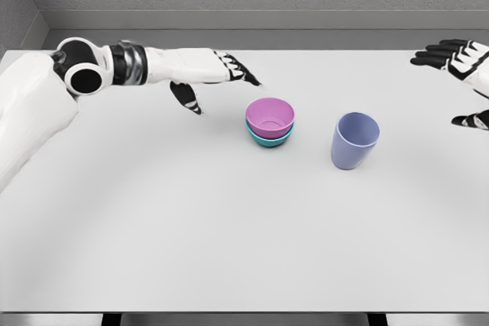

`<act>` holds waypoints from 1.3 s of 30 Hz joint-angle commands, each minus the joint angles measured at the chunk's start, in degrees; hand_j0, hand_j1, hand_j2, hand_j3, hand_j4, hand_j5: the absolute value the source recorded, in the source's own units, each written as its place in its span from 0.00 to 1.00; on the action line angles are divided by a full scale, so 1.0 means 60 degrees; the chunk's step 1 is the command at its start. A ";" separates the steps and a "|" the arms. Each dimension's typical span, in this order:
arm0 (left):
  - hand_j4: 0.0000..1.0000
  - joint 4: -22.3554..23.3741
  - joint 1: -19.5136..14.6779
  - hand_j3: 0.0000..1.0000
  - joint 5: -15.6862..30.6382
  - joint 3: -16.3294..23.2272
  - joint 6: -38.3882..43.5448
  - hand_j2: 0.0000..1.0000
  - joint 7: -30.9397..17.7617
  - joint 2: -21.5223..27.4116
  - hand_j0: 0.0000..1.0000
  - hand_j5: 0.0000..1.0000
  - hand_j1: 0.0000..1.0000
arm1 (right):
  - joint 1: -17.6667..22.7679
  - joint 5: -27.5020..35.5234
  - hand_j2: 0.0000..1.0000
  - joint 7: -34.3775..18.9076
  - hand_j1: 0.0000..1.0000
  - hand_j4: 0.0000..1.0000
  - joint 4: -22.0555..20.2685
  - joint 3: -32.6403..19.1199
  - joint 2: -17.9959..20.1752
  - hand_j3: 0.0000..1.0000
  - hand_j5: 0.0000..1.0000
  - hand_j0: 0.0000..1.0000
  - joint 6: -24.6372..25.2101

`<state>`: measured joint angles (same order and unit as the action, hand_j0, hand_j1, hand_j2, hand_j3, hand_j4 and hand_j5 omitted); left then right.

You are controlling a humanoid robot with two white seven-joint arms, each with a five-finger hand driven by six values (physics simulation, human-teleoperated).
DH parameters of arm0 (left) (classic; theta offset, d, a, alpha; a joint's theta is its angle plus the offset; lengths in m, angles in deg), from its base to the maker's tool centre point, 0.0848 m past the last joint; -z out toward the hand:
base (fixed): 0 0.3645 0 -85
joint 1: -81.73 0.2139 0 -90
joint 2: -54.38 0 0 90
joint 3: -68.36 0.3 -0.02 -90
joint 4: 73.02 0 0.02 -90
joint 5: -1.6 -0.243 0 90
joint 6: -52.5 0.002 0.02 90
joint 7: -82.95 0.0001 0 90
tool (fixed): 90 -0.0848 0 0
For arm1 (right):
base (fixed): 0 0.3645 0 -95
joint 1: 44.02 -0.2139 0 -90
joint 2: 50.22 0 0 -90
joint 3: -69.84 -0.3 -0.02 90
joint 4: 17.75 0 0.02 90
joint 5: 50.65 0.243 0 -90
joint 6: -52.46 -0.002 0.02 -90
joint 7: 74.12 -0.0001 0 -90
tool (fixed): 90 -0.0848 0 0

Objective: Stacking bowl and cup with both arms

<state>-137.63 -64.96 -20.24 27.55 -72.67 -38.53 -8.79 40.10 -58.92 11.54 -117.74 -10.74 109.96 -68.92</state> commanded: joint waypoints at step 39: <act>1.00 -0.1991 0.2666 1.00 0.0418 -0.0625 0.0028 1.00 0.3490 0.4830 1.00 1.00 1.00 | -0.4145 -0.0657 1.00 -0.5110 1.00 1.00 -0.0079 0.2897 -0.1456 1.00 1.00 1.00 -0.0604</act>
<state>-149.64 -48.97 -18.08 23.93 -72.56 -17.56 20.15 15.22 -63.13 -19.15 -118.21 5.87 101.38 -72.66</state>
